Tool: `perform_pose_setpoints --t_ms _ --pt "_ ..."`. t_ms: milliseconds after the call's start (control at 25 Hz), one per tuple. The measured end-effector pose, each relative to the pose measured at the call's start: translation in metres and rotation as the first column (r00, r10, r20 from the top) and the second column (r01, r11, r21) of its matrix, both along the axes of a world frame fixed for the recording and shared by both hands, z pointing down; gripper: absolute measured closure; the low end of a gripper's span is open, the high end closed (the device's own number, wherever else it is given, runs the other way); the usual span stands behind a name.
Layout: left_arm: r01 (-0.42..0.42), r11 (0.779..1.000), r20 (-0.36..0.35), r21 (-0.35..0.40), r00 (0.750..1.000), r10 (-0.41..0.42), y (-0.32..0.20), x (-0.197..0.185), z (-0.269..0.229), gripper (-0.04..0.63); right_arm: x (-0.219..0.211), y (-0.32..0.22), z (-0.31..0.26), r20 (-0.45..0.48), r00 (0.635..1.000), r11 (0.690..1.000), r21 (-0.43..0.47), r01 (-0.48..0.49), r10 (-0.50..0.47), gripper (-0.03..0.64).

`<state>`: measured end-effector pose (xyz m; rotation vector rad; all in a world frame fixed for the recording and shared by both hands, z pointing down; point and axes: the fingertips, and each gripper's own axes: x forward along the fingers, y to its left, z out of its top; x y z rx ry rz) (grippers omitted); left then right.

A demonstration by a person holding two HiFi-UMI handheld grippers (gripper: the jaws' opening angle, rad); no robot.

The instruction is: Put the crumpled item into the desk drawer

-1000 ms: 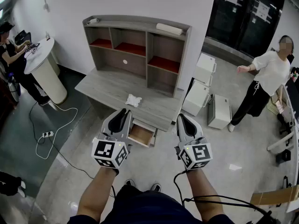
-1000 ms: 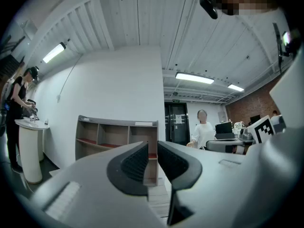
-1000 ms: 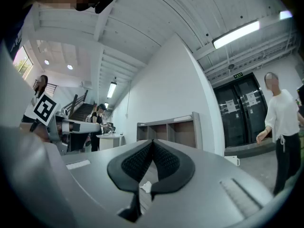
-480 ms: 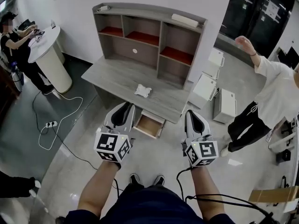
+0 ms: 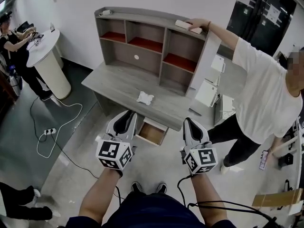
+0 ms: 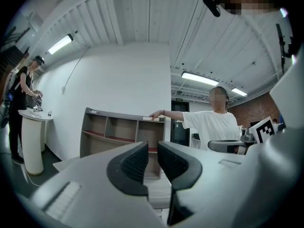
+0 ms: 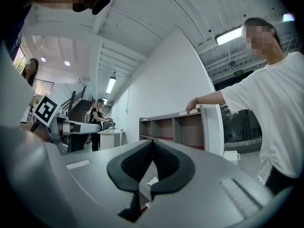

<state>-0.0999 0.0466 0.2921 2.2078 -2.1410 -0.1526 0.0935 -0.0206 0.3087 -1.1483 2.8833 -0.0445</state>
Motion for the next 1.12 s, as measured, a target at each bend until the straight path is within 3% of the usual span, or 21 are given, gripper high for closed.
perform_pose_setpoints --t_ms 560,1120 --pt "0.0 1.0 -0.032 0.018 0.999 0.001 0.003 -0.021 0.005 0.532 -0.017 0.001 -0.008 -0.007 1.0 0.999 0.031 -0.007 0.007 0.611" --pt "-0.021 1.0 -0.062 0.005 0.998 0.021 0.013 -0.079 0.019 0.532 -0.063 0.008 -0.003 -0.04 0.998 0.998 0.025 -0.057 0.058 0.611"
